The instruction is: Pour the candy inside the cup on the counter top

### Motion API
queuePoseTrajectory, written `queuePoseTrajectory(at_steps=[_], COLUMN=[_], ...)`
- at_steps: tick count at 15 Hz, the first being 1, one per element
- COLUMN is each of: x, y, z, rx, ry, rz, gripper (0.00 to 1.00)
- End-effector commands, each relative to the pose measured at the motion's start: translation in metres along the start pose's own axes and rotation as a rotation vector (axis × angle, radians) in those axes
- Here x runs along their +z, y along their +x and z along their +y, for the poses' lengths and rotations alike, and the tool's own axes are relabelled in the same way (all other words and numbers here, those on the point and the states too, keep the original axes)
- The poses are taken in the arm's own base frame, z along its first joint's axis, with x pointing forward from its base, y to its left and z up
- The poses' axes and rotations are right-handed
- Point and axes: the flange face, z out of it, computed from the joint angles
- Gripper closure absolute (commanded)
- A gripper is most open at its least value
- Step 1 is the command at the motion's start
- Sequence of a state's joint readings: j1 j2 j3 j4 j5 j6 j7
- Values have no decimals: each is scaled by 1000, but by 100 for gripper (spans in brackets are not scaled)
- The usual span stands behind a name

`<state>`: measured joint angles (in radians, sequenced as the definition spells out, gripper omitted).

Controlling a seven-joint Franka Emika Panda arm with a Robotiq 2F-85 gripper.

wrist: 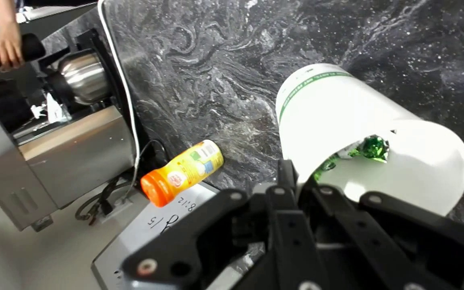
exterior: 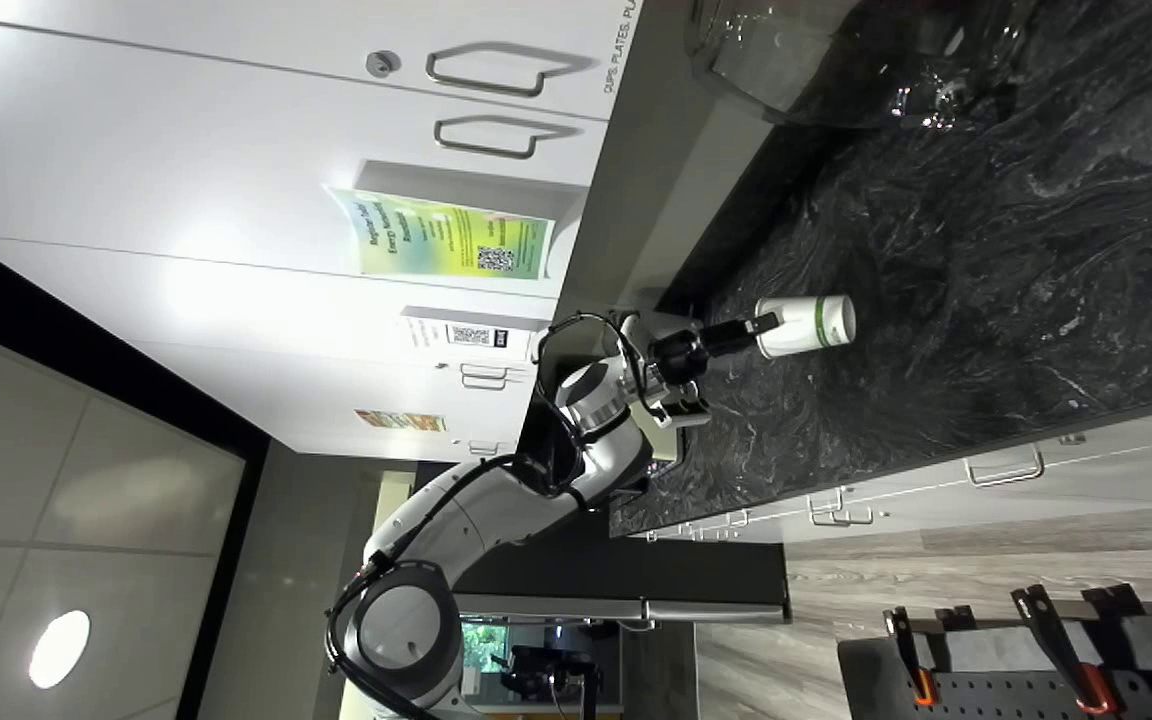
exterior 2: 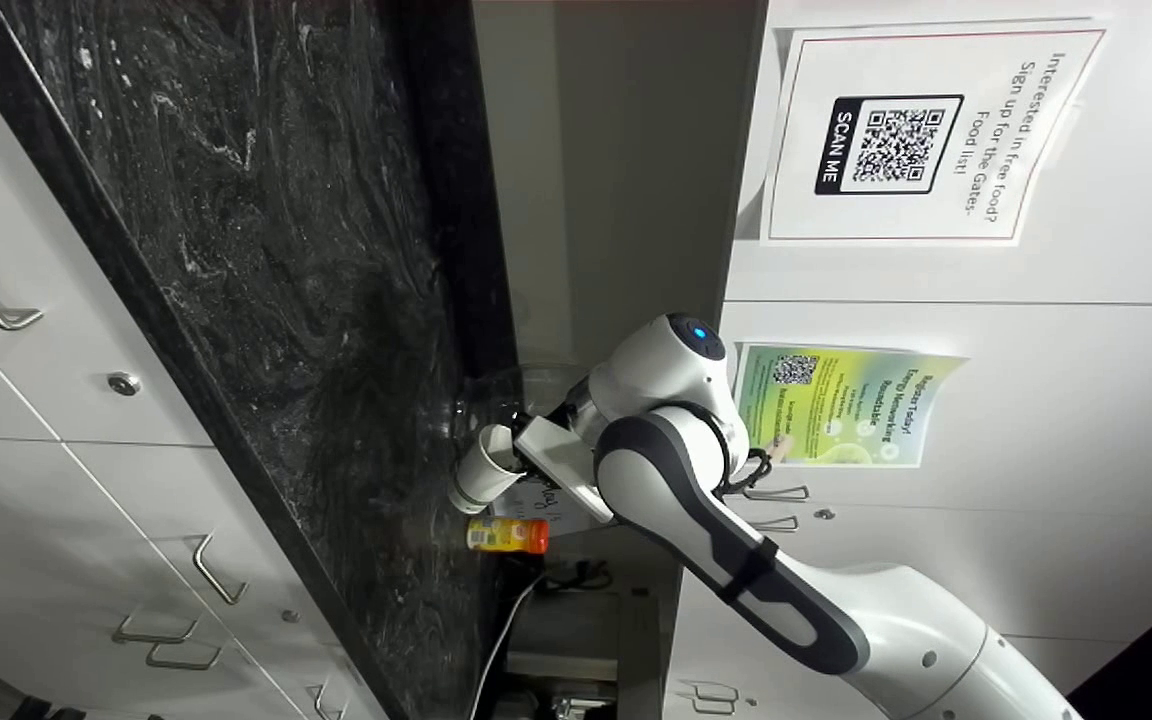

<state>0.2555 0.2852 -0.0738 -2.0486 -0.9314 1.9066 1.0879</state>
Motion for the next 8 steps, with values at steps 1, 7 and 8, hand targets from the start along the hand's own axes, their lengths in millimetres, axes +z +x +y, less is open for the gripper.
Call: queuePoseTrajectory(at_steps=[1, 7, 8], x=[-5, -3, -2], y=[0, -4, -3], z=[5, 0, -2], rx=[-21, -86, -100], ry=[-122, -368, -403], rz=[0, -31, -38], gripper=[99, 99, 99])
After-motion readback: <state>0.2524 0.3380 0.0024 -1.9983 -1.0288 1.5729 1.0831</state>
